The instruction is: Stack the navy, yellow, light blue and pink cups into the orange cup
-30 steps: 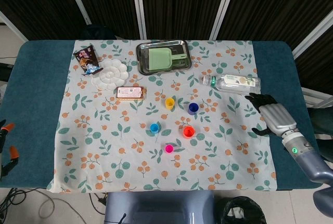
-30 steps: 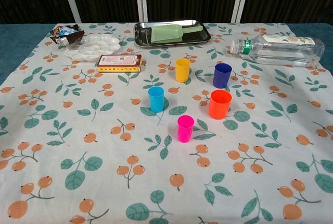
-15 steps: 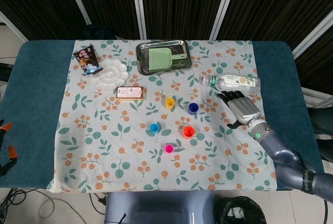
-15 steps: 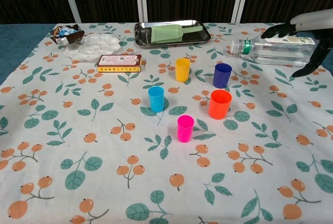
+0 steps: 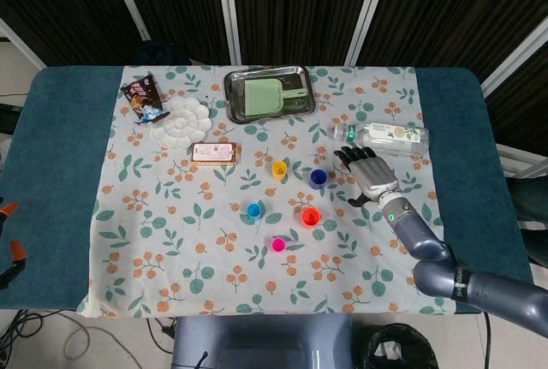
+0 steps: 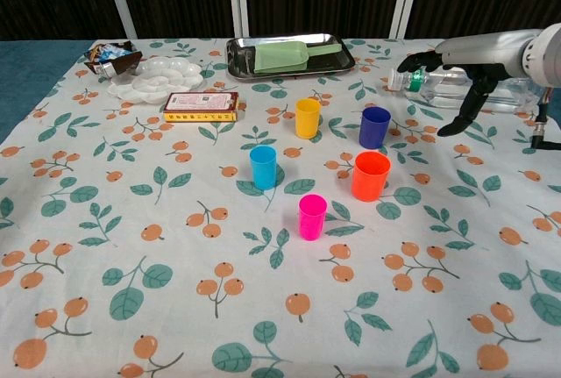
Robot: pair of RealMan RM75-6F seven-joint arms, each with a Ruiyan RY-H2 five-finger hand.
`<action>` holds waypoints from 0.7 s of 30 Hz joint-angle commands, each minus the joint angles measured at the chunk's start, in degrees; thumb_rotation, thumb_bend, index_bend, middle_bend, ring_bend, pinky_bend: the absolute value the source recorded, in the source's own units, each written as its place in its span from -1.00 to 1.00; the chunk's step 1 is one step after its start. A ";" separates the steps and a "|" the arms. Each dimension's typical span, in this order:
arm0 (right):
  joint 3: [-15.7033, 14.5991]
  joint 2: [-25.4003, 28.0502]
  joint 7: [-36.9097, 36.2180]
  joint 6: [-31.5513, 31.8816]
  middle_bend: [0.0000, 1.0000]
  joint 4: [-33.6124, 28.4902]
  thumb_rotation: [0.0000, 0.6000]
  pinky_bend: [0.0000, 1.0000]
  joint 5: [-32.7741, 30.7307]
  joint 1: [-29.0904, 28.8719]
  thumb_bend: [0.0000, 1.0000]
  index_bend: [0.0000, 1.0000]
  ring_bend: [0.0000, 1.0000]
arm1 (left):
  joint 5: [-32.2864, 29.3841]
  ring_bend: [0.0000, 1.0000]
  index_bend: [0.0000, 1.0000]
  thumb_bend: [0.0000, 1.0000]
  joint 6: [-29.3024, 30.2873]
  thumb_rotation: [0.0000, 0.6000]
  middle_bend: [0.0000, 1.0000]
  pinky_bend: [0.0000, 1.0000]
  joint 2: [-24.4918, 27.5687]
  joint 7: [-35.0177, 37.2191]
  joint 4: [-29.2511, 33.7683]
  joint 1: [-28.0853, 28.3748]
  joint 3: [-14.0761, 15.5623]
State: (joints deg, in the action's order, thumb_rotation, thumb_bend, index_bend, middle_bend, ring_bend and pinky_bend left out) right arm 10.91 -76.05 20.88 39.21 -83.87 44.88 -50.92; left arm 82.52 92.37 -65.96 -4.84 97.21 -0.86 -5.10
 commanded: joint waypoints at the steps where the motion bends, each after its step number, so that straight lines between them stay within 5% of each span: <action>1: 0.01 -1.28 0.86 0.25 -1.00 0.80 1.00 -0.90 -1.26 -1.10 -0.41 -0.91 -0.98 | -0.18 -0.99 -0.64 0.23 -0.03 1.00 -0.83 -1.00 0.04 0.12 -0.03 -0.03 -0.06; 21: 0.11 -9.26 3.34 3.09 -1.00 6.90 1.00 -0.90 -7.78 -5.28 -0.35 -0.52 -0.97 | -1.28 -0.99 -0.62 0.23 -0.70 1.00 -0.83 -1.00 0.25 0.72 -0.08 0.02 -0.32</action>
State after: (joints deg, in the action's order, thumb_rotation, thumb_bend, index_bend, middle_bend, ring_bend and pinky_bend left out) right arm 11.00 -85.06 24.15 42.09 -77.18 37.21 -56.05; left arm 81.25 91.67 -65.71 -4.11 97.14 -0.83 -5.42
